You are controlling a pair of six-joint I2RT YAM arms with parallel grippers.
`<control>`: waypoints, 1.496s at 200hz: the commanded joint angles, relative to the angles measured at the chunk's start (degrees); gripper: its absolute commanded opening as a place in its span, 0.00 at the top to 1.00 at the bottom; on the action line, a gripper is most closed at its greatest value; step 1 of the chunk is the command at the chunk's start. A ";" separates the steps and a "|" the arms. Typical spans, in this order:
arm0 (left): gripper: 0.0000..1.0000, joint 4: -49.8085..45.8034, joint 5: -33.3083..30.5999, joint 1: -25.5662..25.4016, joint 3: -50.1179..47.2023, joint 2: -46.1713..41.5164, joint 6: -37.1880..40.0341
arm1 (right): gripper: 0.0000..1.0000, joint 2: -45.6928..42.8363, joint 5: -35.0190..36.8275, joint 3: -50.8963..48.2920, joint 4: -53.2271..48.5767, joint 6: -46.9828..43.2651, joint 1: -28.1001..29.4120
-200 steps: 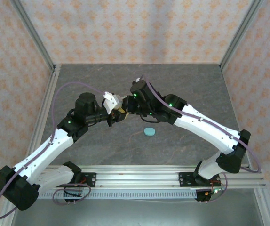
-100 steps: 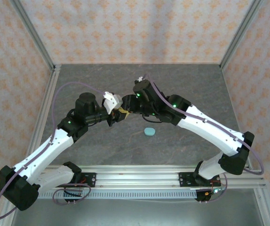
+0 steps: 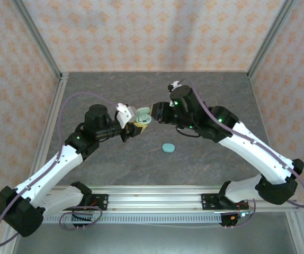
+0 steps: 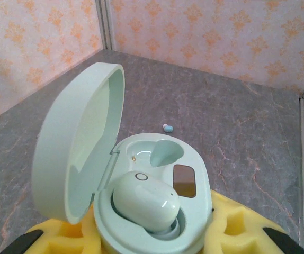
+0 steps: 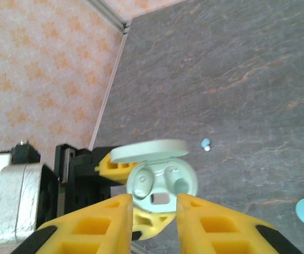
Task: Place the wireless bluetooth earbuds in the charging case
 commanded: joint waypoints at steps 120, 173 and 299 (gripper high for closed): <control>0.90 -0.02 1.52 -0.13 0.60 0.24 4.73 | 0.70 5.36 -12.78 -17.64 -1.05 0.10 -22.53; 0.91 -0.09 1.44 -0.17 1.42 2.78 5.14 | 0.71 15.94 -14.55 -22.60 6.25 1.08 -27.64; 0.91 -0.35 1.34 -0.14 2.09 5.00 5.91 | 0.72 30.84 -11.35 -20.29 9.25 -0.97 -29.90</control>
